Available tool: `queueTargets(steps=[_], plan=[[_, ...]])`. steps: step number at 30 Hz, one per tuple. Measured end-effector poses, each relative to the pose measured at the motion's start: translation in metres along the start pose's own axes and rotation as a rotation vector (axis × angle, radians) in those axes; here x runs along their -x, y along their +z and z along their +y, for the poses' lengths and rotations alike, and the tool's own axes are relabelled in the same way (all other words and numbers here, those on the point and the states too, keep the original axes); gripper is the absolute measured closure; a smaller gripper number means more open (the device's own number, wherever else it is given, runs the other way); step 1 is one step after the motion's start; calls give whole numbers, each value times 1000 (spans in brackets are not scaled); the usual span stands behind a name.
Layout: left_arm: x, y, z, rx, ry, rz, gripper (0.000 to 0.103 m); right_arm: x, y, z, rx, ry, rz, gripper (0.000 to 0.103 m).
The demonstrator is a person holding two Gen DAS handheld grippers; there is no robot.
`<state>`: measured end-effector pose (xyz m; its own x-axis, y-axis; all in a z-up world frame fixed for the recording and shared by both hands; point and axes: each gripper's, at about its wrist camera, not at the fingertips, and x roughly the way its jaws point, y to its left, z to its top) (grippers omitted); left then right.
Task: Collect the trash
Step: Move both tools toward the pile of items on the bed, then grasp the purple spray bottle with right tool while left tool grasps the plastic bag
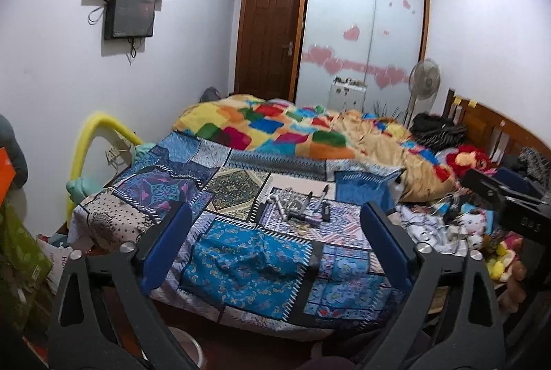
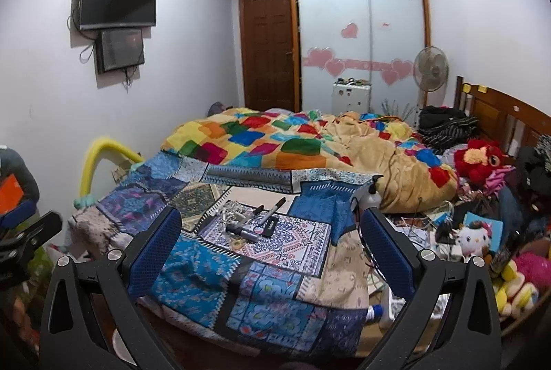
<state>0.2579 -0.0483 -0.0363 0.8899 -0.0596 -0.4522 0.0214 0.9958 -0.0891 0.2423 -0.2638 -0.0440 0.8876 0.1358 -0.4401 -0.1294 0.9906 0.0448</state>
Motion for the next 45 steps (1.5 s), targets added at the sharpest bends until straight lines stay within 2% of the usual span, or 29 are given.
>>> queueTargets(steps=[5, 10, 13, 16, 21, 23, 27, 32, 37, 38, 39, 42, 45], plan=[[-74, -7, -1, 14, -10, 126, 21, -50, -3, -11, 38, 21, 71, 0], [-146, -17, 5, 84, -48, 236, 22, -108, -15, -25, 49, 73, 179, 0], [-180, -20, 8, 91, -47, 280, 22, -141, -24, -32, 42, 106, 243, 0], [-217, -28, 9, 81, -43, 331, 22, -173, -33, -33, 53, 117, 295, 5], [-280, -54, 2, 36, -44, 430, 22, -223, -47, -34, 77, 126, 371, 22], [-301, -64, -1, 30, -68, 466, 22, -241, -53, -34, 81, 120, 397, 25], [-344, -88, -14, 45, -156, 548, 22, -265, -72, -40, 43, 85, 449, 26], [-379, -107, -26, 46, -186, 580, 22, -280, -89, -43, 68, 69, 473, 29], [-398, -111, -31, 36, -176, 535, 22, -293, -91, -50, 60, 127, 495, 44], [-398, -111, -34, 19, -183, 518, 23, -296, -91, -51, 61, 132, 499, 52], [-400, -111, -35, 10, -188, 514, 31, -300, -91, -50, 69, 141, 505, 58], [-398, -113, -37, -25, -193, 486, 58, -308, -89, -47, 74, 190, 509, 64], [-393, -115, -36, -45, -221, 492, 67, -316, -81, -34, 81, 270, 509, 66]])
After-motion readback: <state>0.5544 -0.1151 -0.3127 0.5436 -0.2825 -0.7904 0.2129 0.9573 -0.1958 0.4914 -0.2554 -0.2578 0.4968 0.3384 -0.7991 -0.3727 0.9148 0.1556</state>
